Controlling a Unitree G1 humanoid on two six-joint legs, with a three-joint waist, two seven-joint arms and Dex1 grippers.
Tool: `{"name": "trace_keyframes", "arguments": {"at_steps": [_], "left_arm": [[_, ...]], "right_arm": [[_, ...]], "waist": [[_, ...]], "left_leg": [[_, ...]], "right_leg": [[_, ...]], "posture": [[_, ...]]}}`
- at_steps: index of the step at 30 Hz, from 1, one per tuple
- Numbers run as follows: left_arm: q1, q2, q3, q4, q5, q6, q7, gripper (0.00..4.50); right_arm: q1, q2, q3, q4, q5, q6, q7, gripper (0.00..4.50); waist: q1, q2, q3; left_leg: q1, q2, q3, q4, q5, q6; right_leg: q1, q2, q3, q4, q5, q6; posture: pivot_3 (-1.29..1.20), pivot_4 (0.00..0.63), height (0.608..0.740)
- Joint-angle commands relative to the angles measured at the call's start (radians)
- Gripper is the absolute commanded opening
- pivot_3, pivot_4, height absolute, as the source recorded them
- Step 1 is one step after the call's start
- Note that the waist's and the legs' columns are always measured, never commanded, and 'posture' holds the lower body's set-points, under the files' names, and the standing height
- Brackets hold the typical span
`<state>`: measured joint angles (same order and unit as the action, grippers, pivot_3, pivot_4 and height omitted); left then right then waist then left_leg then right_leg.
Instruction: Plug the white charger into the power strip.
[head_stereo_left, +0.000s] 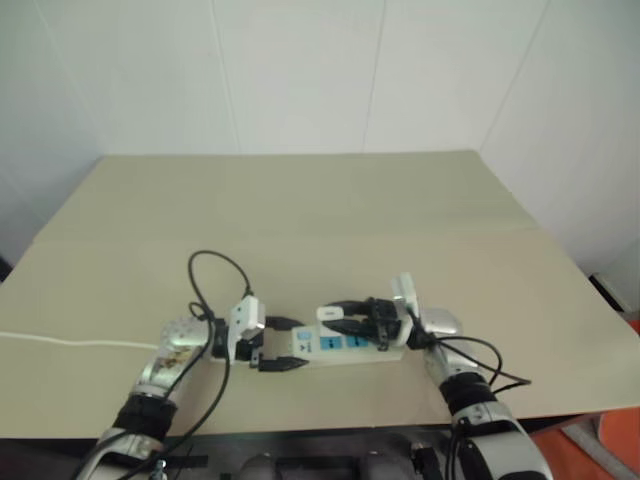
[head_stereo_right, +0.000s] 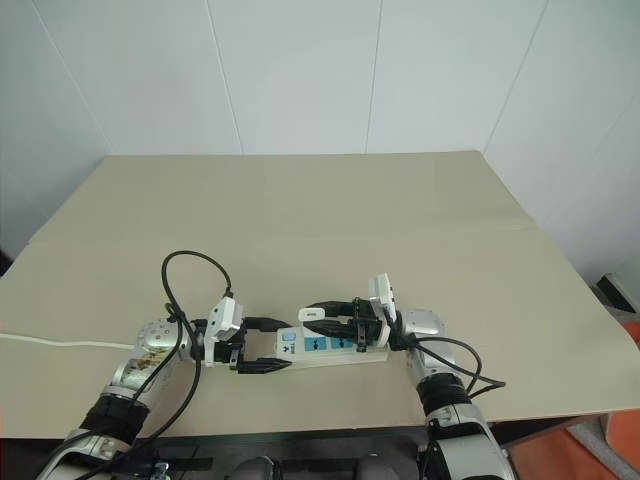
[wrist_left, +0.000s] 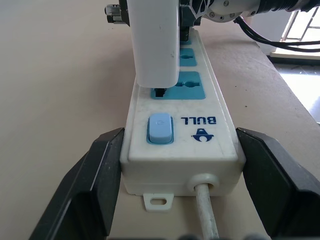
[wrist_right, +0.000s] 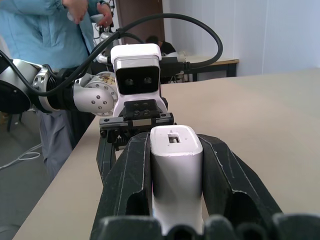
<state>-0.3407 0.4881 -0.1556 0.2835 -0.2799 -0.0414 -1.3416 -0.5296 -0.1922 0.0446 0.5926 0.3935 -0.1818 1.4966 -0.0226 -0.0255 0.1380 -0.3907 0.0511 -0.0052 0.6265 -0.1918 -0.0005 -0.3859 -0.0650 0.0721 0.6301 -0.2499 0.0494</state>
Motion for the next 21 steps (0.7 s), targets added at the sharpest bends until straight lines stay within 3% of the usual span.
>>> {"name": "trace_keyframes", "arguments": {"at_steps": [1, 21], "left_arm": [[0.011, 0.003, -0.022, 0.006, 0.014, 0.014, -0.005, 3.21], [0.035, 0.015, -0.017, -0.019, 0.007, 0.020, 0.004, 3.21]], "right_arm": [[-0.004, -0.014, 0.019, 0.049, -0.011, 0.051, 0.026, 1.11], [-0.052, -0.077, 0.023, 0.281, -0.022, -0.114, 0.118, 1.11]], "waist": [[0.000, 0.000, 0.000], [-0.004, -0.005, -0.005]], "left_leg": [[0.000, 0.000, 0.000, 0.000, 0.000, 0.000], [0.003, 0.000, 0.000, 0.000, 0.000, 0.000]], "right_leg": [[0.000, 0.000, 0.000, 0.000, 0.000, 0.000], [0.003, 0.000, 0.000, -0.001, -0.001, 0.000]], "posture": [[0.00, 0.150, 0.740], [0.00, 0.150, 0.740]]}}
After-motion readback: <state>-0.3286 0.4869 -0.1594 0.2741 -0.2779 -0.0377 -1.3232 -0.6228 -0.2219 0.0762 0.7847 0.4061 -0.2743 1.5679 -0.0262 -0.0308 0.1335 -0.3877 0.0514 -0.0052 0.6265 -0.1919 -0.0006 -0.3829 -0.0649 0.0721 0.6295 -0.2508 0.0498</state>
